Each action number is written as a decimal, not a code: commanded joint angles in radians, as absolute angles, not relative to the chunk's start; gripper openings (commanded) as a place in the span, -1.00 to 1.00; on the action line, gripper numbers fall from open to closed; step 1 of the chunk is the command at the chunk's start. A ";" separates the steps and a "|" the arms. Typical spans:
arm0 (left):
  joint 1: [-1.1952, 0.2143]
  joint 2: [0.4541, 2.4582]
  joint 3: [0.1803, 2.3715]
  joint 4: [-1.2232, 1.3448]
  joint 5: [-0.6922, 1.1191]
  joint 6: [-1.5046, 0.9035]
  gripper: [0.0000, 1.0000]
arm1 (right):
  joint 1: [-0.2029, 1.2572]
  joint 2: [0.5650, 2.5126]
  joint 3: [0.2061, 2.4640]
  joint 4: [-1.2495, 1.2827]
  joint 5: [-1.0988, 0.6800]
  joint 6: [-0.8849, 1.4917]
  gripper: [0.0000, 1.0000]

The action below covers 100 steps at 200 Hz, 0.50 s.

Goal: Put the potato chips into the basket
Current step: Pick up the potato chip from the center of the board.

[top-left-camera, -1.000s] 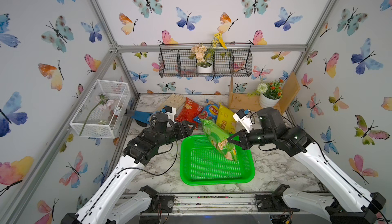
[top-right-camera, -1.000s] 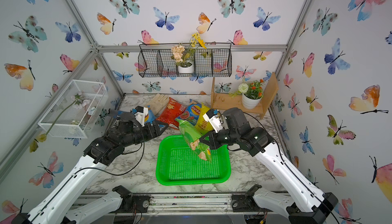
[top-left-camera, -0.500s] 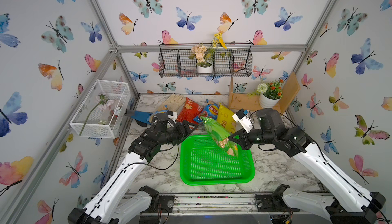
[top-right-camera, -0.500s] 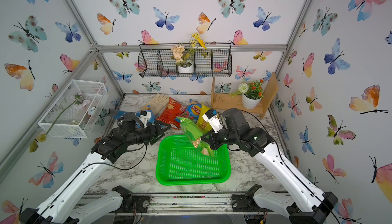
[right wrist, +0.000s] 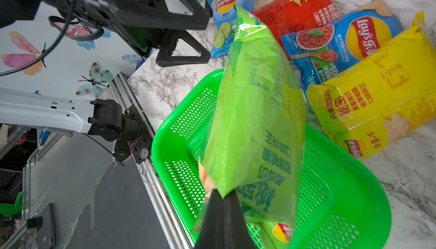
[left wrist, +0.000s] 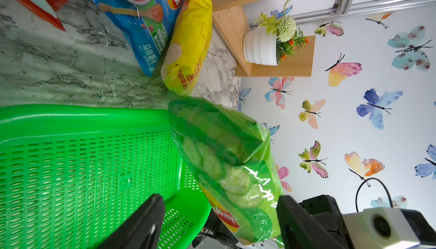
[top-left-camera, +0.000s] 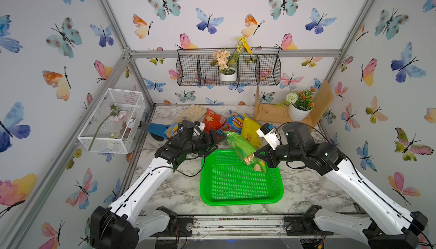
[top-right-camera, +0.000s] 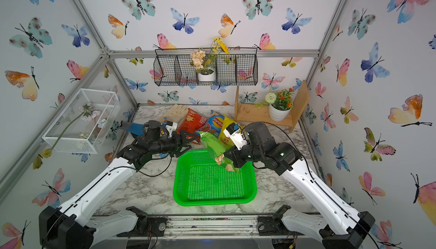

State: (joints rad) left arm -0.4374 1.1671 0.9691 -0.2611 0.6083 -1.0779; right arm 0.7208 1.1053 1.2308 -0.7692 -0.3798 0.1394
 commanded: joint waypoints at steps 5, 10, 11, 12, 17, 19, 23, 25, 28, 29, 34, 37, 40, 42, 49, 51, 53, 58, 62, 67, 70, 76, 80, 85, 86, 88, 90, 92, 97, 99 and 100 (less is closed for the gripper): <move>-0.430 1.203 0.993 -0.211 0.679 -1.095 0.61 | 0.737 1.109 1.223 -0.735 -0.342 0.103 -0.97; -0.430 1.206 0.994 -0.208 0.679 -1.099 0.61 | 0.740 1.111 1.223 -0.737 -0.337 0.100 -0.97; -0.430 1.207 0.994 -0.207 0.679 -1.100 0.61 | 0.740 1.112 1.223 -0.737 -0.337 0.100 -0.97; -0.430 1.207 0.994 -0.207 0.678 -1.100 0.61 | 0.741 1.112 1.223 -0.738 -0.335 0.099 -0.97; -0.428 1.210 0.996 -0.204 0.679 -1.101 0.61 | 0.742 1.114 1.221 -0.738 -0.332 0.097 -0.97; -0.428 1.210 0.997 -0.203 0.679 -1.101 0.61 | 0.743 1.114 1.221 -0.739 -0.330 0.095 -0.97; -0.427 1.213 0.997 -0.203 0.678 -1.101 0.61 | 0.745 1.115 1.221 -0.740 -0.327 0.093 -0.97; -0.426 1.214 0.998 -0.202 0.677 -1.103 0.61 | 0.745 1.115 1.221 -0.741 -0.325 0.092 -0.97; -0.425 1.214 0.997 -0.202 0.675 -1.103 0.61 | 0.747 1.115 1.221 -0.742 -0.323 0.091 -0.97; -0.424 1.215 0.998 -0.202 0.674 -1.104 0.61 | 0.747 1.115 1.221 -0.741 -0.322 0.090 -0.97; -0.424 1.214 0.997 -0.200 0.674 -1.107 0.61 | 0.748 1.115 1.220 -0.742 -0.319 0.088 -0.97; -0.423 1.215 0.997 -0.195 0.673 -1.109 0.61 | 0.749 1.116 1.220 -0.741 -0.318 0.087 -0.97; -0.423 1.214 0.995 -0.192 0.673 -1.112 0.61 | 0.750 1.116 1.218 -0.741 -0.316 0.086 -0.97; -0.423 1.214 0.994 -0.189 0.674 -1.114 0.61 | 0.750 1.116 1.218 -0.741 -0.315 0.086 -0.97; -0.422 1.215 0.990 -0.179 0.677 -1.119 0.61 | 0.752 1.117 1.217 -0.741 -0.310 0.084 -0.97; -0.422 1.215 0.990 -0.176 0.677 -1.121 0.61 | 0.752 1.117 1.216 -0.740 -0.309 0.084 -0.97; -0.422 1.214 0.989 -0.175 0.679 -1.121 0.61 | 0.752 1.117 1.215 -0.739 -0.308 0.083 -0.97; -0.422 1.214 0.988 -0.175 0.679 -1.122 0.61 | 0.753 1.117 1.215 -0.739 -0.306 0.082 -0.97; -0.422 1.215 0.987 -0.175 0.678 -1.122 0.61 | 0.755 1.118 1.215 -0.741 -0.304 0.080 -0.97; -0.420 1.215 0.987 -0.175 0.676 -1.123 0.61 | 0.755 1.117 1.213 -0.741 -0.301 0.078 -0.97; -0.420 1.215 0.986 -0.175 0.676 -1.123 0.61 | 0.757 1.118 1.212 -0.741 -0.300 0.077 -0.97; -0.419 1.214 0.983 -0.172 0.674 -1.124 0.61 | 0.759 1.117 1.212 -0.741 -0.296 0.077 -0.97; -0.418 1.215 0.981 -0.172 0.673 -1.124 0.61 | 0.761 1.117 1.212 -0.740 -0.293 0.076 -0.97; -0.417 1.216 0.977 -0.168 0.675 -1.127 0.61 | 0.762 1.116 1.210 -0.738 -0.293 0.075 -0.97; -0.416 1.216 0.976 -0.168 0.674 -1.127 0.61 | 0.763 1.115 1.209 -0.737 -0.293 0.075 -0.97; -0.416 1.217 0.974 -0.167 0.674 -1.128 0.61 | 0.764 1.116 1.209 -0.737 -0.293 0.074 -0.97; -0.415 1.219 0.973 -0.165 0.675 -1.129 0.61 | 0.765 1.115 1.209 -0.735 -0.293 0.074 -0.97; -0.414 1.219 0.972 -0.164 0.675 -1.130 0.62 | 0.765 1.115 1.208 -0.735 -0.293 0.074 -0.97; -0.413 1.221 0.966 -0.159 0.678 -1.133 0.61 | 0.768 1.113 1.206 -0.733 -0.292 0.072 -0.97; -0.413 1.223 0.966 -0.156 0.678 -1.134 0.61 | 0.768 1.113 1.206 -0.732 -0.291 0.072 -0.97; -0.413 1.224 0.966 -0.155 0.678 -1.135 0.61 | 0.769 1.112 1.206 -0.731 -0.291 0.072 -0.97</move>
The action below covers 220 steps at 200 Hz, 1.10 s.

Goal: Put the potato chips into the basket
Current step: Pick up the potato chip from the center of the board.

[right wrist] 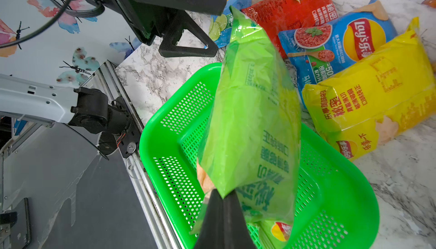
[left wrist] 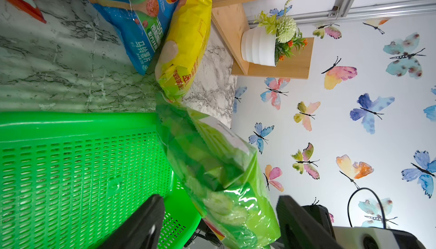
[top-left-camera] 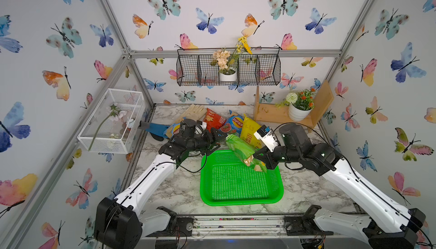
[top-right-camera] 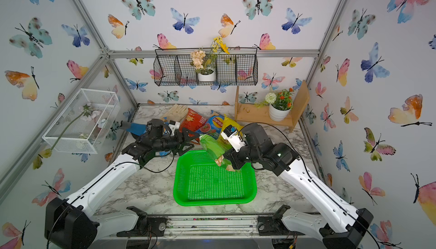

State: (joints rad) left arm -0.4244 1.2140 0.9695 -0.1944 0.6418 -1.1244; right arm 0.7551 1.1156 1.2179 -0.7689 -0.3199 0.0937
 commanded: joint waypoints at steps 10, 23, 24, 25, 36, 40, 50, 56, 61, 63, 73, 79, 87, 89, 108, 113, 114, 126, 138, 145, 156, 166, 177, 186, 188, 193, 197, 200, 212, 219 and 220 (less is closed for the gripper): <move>-0.408 1.229 0.962 -0.149 0.680 -1.139 0.61 | 0.774 1.110 1.203 -0.728 -0.283 0.069 -0.97; -0.404 1.239 0.959 -0.138 0.681 -1.145 0.60 | 0.783 1.110 1.201 -0.727 -0.270 0.066 -0.97; -0.403 1.239 0.959 -0.138 0.681 -1.145 0.60 | 0.784 1.110 1.201 -0.726 -0.269 0.066 -0.97; -0.402 1.239 0.959 -0.138 0.682 -1.146 0.60 | 0.785 1.111 1.201 -0.726 -0.268 0.065 -0.97; -0.399 1.245 0.960 -0.132 0.683 -1.147 0.57 | 0.794 1.111 1.199 -0.724 -0.256 0.064 -0.97; -0.398 1.249 0.959 -0.128 0.684 -1.149 0.56 | 0.797 1.111 1.198 -0.724 -0.252 0.063 -0.97; -0.396 1.256 0.959 -0.120 0.691 -1.153 0.52 | 0.807 1.112 1.198 -0.723 -0.240 0.061 -0.97; -0.394 1.260 0.958 -0.116 0.696 -1.153 0.50 | 0.812 1.112 1.197 -0.721 -0.231 0.061 -0.97; -0.393 1.266 0.958 -0.115 0.705 -1.153 0.48 | 0.816 1.111 1.195 -0.720 -0.227 0.061 -0.97; -0.394 1.268 0.958 -0.115 0.708 -1.152 0.46 | 0.817 1.111 1.195 -0.718 -0.225 0.061 -0.97; -0.394 1.278 0.958 -0.115 0.723 -1.147 0.41 | 0.819 1.110 1.193 -0.714 -0.222 0.059 -0.97; -0.394 1.282 0.956 -0.115 0.728 -1.146 0.39 | 0.820 1.107 1.192 -0.711 -0.220 0.060 -0.97; -0.394 1.285 0.950 -0.112 0.731 -1.144 0.34 | 0.822 1.105 1.190 -0.706 -0.221 0.059 -0.97; -0.393 1.285 0.949 -0.111 0.732 -1.144 0.32 | 0.822 1.104 1.190 -0.706 -0.221 0.058 -0.97; -0.390 1.286 0.935 -0.101 0.737 -1.144 0.16 | 0.825 1.103 1.184 -0.701 -0.216 0.058 -0.97; -0.389 1.287 0.932 -0.095 0.741 -1.146 0.10 | 0.826 1.101 1.183 -0.702 -0.214 0.058 -0.97; -0.389 1.287 0.931 -0.094 0.742 -1.147 0.09 | 0.827 1.100 1.183 -0.701 -0.214 0.057 -0.97; -0.390 1.286 0.925 -0.082 0.748 -1.150 -0.04 | 0.827 1.098 1.178 -0.701 -0.212 0.057 -0.97; -0.388 1.284 0.923 -0.080 0.749 -1.149 -0.19 | 0.828 1.098 1.172 -0.701 -0.209 0.056 -0.97; -0.388 1.282 0.922 -0.080 0.748 -1.147 -0.28 | 0.828 1.099 1.169 -0.702 -0.205 0.055 -0.97; -0.387 1.278 0.921 -0.080 0.749 -1.147 -0.56 | 0.828 1.096 1.162 -0.703 -0.199 0.054 -0.97; -0.384 1.276 0.920 -0.079 0.753 -1.146 -0.74 | 0.828 1.091 1.154 -0.700 -0.195 0.053 -0.97; -0.381 1.274 0.918 -0.082 0.759 -1.145 -0.96 | 0.828 1.084 1.146 -0.695 -0.195 0.054 -0.97; -0.378 1.270 0.916 -0.085 0.761 -1.143 -1.00 | 0.828 1.078 1.139 -0.692 -0.194 0.054 -0.97; -0.377 1.268 0.915 -0.086 0.761 -1.143 -1.00 | 0.828 1.077 1.138 -0.692 -0.195 0.055 -0.97; -0.376 1.264 0.913 -0.087 0.762 -1.143 -1.00 | 0.828 1.075 1.135 -0.688 -0.193 0.057 -0.97; -0.376 1.262 0.912 -0.087 0.762 -1.141 -1.00 | 0.828 1.071 1.133 -0.687 -0.192 0.059 -0.97; -0.375 1.259 0.913 -0.087 0.761 -1.141 -1.00 | 0.828 1.071 1.132 -0.687 -0.192 0.061 -0.97; -0.373 1.246 0.913 -0.096 0.761 -1.139 -1.00 | 0.828 1.073 1.132 -0.687 -0.192 0.067 -0.97; -0.373 1.238 0.915 -0.103 0.761 -1.137 -1.00 | 0.828 1.076 1.134 -0.687 -0.192 0.073 -0.89; -0.373 1.237 0.916 -0.104 0.761 -1.136 -1.00 | 0.828 1.077 1.135 -0.687 -0.192 0.073 -0.86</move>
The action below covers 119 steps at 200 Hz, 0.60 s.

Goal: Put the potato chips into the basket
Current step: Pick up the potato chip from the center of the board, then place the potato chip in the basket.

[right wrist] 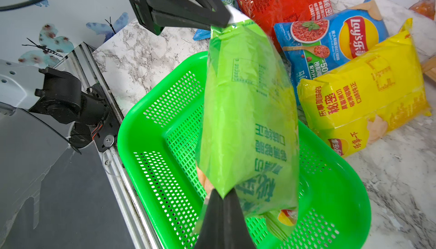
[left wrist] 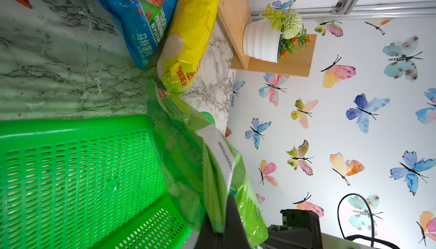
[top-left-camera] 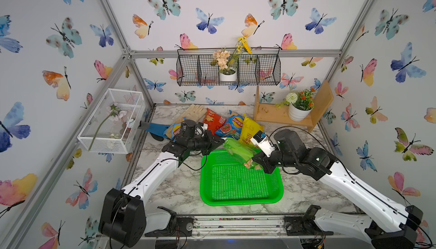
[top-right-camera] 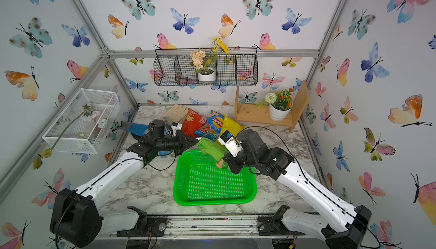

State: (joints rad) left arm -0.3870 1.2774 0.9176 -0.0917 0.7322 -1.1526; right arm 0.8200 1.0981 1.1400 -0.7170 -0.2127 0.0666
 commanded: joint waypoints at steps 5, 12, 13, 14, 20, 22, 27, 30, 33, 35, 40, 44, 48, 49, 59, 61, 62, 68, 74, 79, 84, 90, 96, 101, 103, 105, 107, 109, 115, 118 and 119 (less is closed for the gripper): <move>-0.373 1.229 0.922 -0.115 0.761 -1.128 -1.00 | 0.828 1.079 1.138 -0.690 -0.189 0.079 -0.74; -0.373 1.220 0.934 -0.134 0.760 -1.110 -1.00 | 0.828 1.081 1.144 -0.695 -0.187 0.085 -0.59; -0.374 1.218 0.936 -0.139 0.760 -1.106 -1.00 | 0.828 1.080 1.145 -0.696 -0.187 0.085 -0.56; -0.373 1.217 0.938 -0.143 0.761 -1.103 -1.00 | 0.828 1.080 1.145 -0.696 -0.187 0.086 -0.52; -0.374 1.206 0.957 -0.174 0.756 -1.077 -1.00 | 0.828 1.079 1.149 -0.698 -0.187 0.087 -0.32; -0.374 1.202 0.963 -0.188 0.754 -1.067 -1.00 | 0.828 1.078 1.151 -0.698 -0.187 0.089 -0.26; -0.374 1.192 0.983 -0.221 0.748 -1.040 -1.00 | 0.828 1.071 1.154 -0.698 -0.186 0.094 -0.16; -0.374 1.185 0.994 -0.243 0.745 -1.022 -1.00 | 0.828 1.068 1.156 -0.697 -0.186 0.096 -0.11; -0.374 1.177 1.005 -0.264 0.739 -1.004 -1.00 | 0.828 1.063 1.157 -0.694 -0.187 0.097 -0.06; -0.374 1.172 1.011 -0.278 0.735 -0.995 -1.00 | 0.828 1.060 1.156 -0.692 -0.189 0.100 -0.02; -0.374 1.157 1.028 -0.308 0.727 -0.968 -1.00 | 0.828 1.050 1.153 -0.680 -0.194 0.105 0.06; -0.374 1.144 1.037 -0.328 0.722 -0.950 -1.00 | 0.828 1.040 1.149 -0.669 -0.198 0.108 0.11; -0.374 1.128 1.042 -0.343 0.719 -0.933 -1.00 | 0.828 1.032 1.145 -0.657 -0.201 0.114 0.16; -0.374 1.123 1.043 -0.346 0.718 -0.930 -1.00 | 0.828 1.030 1.143 -0.654 -0.201 0.116 0.17; -0.375 1.078 1.040 -0.357 0.719 -0.902 -1.00 | 0.828 1.007 1.135 -0.635 -0.203 0.129 0.24; -0.374 1.068 1.039 -0.358 0.721 -0.897 -1.00 | 0.828 1.005 1.133 -0.631 -0.203 0.131 0.24; -0.375 1.064 1.038 -0.358 0.721 -0.895 -1.00 | 0.828 1.003 1.132 -0.629 -0.204 0.133 0.25; -0.376 1.036 1.026 -0.358 0.723 -0.884 -1.00 | 0.828 0.997 1.128 -0.620 -0.204 0.142 0.25; -0.376 1.007 1.013 -0.360 0.728 -0.873 -1.00 | 0.828 0.994 1.123 -0.613 -0.205 0.148 0.25; -0.376 0.985 1.001 -0.363 0.733 -0.863 -1.00 | 0.828 0.995 1.119 -0.606 -0.206 0.155 0.25; -0.376 0.964 0.989 -0.370 0.735 -0.849 -1.00 | 0.828 0.997 1.114 -0.601 -0.207 0.164 0.25; -0.376 0.940 0.973 -0.379 0.738 -0.833 -1.00 | 0.828 1.003 1.109 -0.596 -0.206 0.173 0.25; -0.377 0.916 0.955 -0.385 0.742 -0.813 -1.00 | 0.828 1.012 1.103 -0.593 -0.209 0.180 0.22; -0.377 0.895 0.937 -0.391 0.746 -0.797 -1.00 | 0.828 1.019 1.097 -0.589 -0.218 0.185 0.19; -0.377 0.887 0.929 -0.394 0.746 -0.789 -1.00 | 0.828 1.022 1.096 -0.588 -0.220 0.188 0.18; -0.377 0.878 0.924 -0.396 0.746 -0.781 -1.00 | 0.829 1.026 1.093 -0.585 -0.222 0.191 0.17; -0.377 0.870 0.917 -0.399 0.744 -0.775 -1.00 | 0.828 1.030 1.089 -0.583 -0.224 0.194 0.16; -0.377 0.862 0.912 -0.402 0.744 -0.766 -1.00 | 0.828 1.033 1.087 -0.580 -0.226 0.198 0.15; -0.377 0.839 0.892 -0.409 0.744 -0.747 -1.00 | 0.828 1.044 1.076 -0.573 -0.233 0.207 0.14; -0.377 0.828 0.882 -0.411 0.743 -0.736 -1.00 | 0.829 1.049 1.071 -0.568 -0.235 0.213 0.13; -0.377 0.825 0.879 -0.411 0.743 -0.733 -1.00 | 0.829 1.050 1.069 -0.566 -0.236 0.215 0.13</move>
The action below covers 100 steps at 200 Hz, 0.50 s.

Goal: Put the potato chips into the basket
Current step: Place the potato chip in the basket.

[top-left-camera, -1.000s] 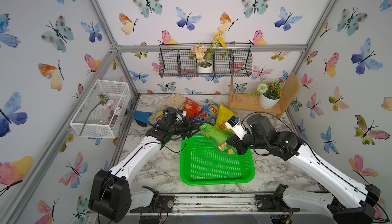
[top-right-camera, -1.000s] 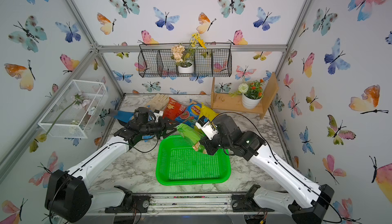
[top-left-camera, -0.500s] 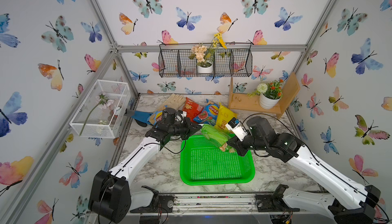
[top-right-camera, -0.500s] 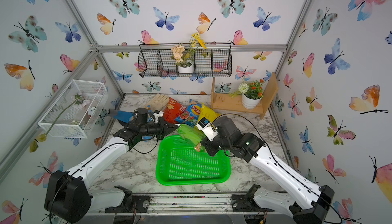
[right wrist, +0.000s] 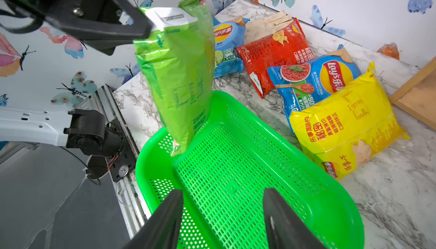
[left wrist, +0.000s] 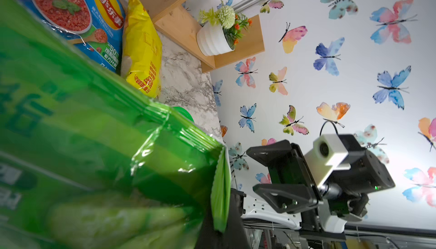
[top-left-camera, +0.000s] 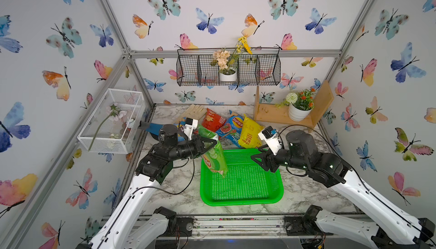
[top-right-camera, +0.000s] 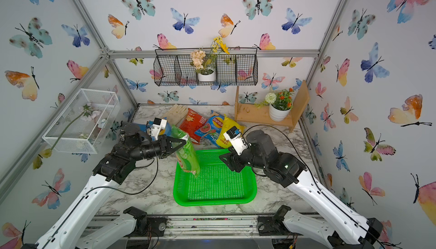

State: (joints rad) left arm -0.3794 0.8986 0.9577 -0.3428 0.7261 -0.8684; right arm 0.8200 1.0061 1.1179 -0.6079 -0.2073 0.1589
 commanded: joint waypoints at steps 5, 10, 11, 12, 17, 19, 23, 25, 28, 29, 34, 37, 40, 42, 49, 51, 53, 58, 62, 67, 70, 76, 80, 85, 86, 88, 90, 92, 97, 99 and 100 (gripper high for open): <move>-0.377 0.810 0.863 -0.414 0.745 -0.717 -1.00 | 0.828 1.060 1.060 -0.558 -0.240 0.225 0.12; -0.377 0.795 0.849 -0.416 0.748 -0.704 -1.00 | 0.828 1.068 1.050 -0.546 -0.244 0.236 0.11; -0.377 0.792 0.845 -0.416 0.750 -0.702 -1.00 | 0.828 1.068 1.050 -0.546 -0.244 0.236 0.11; -0.377 0.789 0.842 -0.416 0.751 -0.700 -1.00 | 0.828 1.070 1.047 -0.544 -0.245 0.238 0.10; -0.377 0.778 0.830 -0.414 0.761 -0.691 -1.00 | 0.828 1.077 1.039 -0.533 -0.251 0.246 0.09; -0.377 0.773 0.826 -0.414 0.765 -0.689 -1.00 | 0.828 1.078 1.034 -0.529 -0.253 0.249 0.09; -0.377 0.764 0.817 -0.412 0.773 -0.684 -1.00 | 0.828 1.084 1.026 -0.518 -0.257 0.255 0.09; -0.377 0.761 0.814 -0.411 0.776 -0.681 -1.00 | 0.828 1.086 1.021 -0.513 -0.259 0.259 0.08; -0.379 0.754 0.809 -0.410 0.781 -0.678 -1.00 | 0.829 1.090 1.016 -0.506 -0.260 0.264 0.08; -0.379 0.752 0.808 -0.409 0.781 -0.676 -1.00 | 0.828 1.091 1.014 -0.504 -0.261 0.265 0.08; -0.380 0.742 0.802 -0.409 0.785 -0.669 -1.00 | 0.828 1.095 1.004 -0.493 -0.264 0.273 0.08; -0.380 0.735 0.798 -0.409 0.787 -0.663 -1.00 | 0.829 1.099 0.998 -0.487 -0.266 0.277 0.08; -0.380 0.729 0.794 -0.410 0.791 -0.659 -1.00 | 0.828 1.102 0.993 -0.481 -0.269 0.280 0.07; -0.380 0.726 0.793 -0.410 0.793 -0.654 -1.00 | 0.828 1.103 0.990 -0.478 -0.273 0.281 0.06; -0.380 0.712 0.787 -0.420 0.795 -0.637 -1.00 | 0.828 1.111 0.978 -0.467 -0.281 0.285 0.06; -0.380 0.708 0.786 -0.424 0.795 -0.631 -1.00 | 0.828 1.113 0.974 -0.465 -0.284 0.286 0.05; -0.380 0.705 0.785 -0.428 0.796 -0.626 -1.00 | 0.828 1.115 0.971 -0.461 -0.288 0.287 0.05; -0.380 0.696 0.782 -0.437 0.798 -0.613 -1.00 | 0.829 1.122 0.961 -0.452 -0.295 0.292 0.04; -0.380 0.689 0.779 -0.444 0.798 -0.605 -1.00 | 0.829 1.125 0.952 -0.444 -0.299 0.296 0.03; -0.380 0.682 0.775 -0.456 0.798 -0.593 -1.00 | 0.829 1.131 0.942 -0.434 -0.305 0.299 0.02; -0.380 0.678 0.773 -0.462 0.797 -0.586 -1.00 | 0.828 1.134 0.936 -0.428 -0.309 0.300 0.01; -0.380 0.672 0.766 -0.473 0.793 -0.577 -1.00 | 0.828 1.140 0.922 -0.415 -0.316 0.305 0.00; -0.380 0.668 0.763 -0.480 0.785 -0.571 -1.00 | 0.828 1.145 0.915 -0.406 -0.320 0.307 -0.01; -0.380 0.662 0.759 -0.485 0.777 -0.565 -1.00 | 0.828 1.151 0.904 -0.395 -0.328 0.311 -0.02; -0.380 0.661 0.757 -0.485 0.776 -0.563 -1.00 | 0.828 1.153 0.902 -0.392 -0.329 0.311 -0.02; -0.380 0.660 0.756 -0.487 0.772 -0.562 -1.00 | 0.829 1.155 0.899 -0.388 -0.332 0.312 -0.02; -0.380 0.659 0.756 -0.488 0.768 -0.560 -1.00 | 0.828 1.158 0.896 -0.384 -0.335 0.313 -0.02; -0.380 0.657 0.754 -0.489 0.762 -0.558 -1.00 | 0.828 1.161 0.893 -0.379 -0.338 0.314 -0.03; -0.380 0.654 0.753 -0.491 0.748 -0.553 -1.00 | 0.828 1.170 0.886 -0.370 -0.345 0.317 -0.04; -0.380 0.654 0.753 -0.491 0.741 -0.551 -1.00 | 0.828 1.174 0.883 -0.367 -0.348 0.317 -0.04; -0.380 0.654 0.753 -0.491 0.739 -0.551 -1.00 | 0.828 1.175 0.883 -0.365 -0.351 0.318 -0.05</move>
State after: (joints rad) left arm -0.3798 0.6773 0.7609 -0.4667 0.7425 -0.6266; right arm 0.8200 1.1431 0.9176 -0.4473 -0.2863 0.2886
